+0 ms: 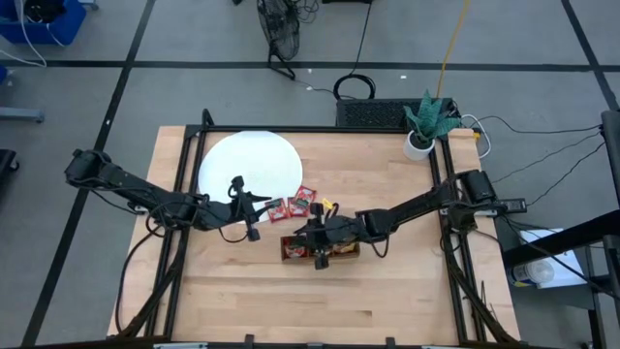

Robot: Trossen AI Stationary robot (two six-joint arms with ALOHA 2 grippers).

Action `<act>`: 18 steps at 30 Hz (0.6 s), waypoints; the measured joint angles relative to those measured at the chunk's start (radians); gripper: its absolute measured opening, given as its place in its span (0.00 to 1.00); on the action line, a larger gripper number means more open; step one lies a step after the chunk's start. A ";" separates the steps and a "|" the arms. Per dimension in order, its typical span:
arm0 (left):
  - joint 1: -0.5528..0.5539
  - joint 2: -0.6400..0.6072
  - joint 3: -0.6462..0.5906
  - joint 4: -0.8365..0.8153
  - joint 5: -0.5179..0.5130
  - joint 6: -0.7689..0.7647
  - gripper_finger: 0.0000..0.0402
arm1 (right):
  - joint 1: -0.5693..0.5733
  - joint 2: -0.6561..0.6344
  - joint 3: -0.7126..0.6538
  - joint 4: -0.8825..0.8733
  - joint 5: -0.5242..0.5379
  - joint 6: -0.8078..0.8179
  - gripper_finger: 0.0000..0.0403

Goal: Pick & Place Tea
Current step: Put the top red tea bag into the left section of the wooden organizer

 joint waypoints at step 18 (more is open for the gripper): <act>0.000 0.000 0.000 0.002 -0.001 -0.019 0.22 | -0.060 -0.118 0.000 -0.080 0.208 -0.157 0.30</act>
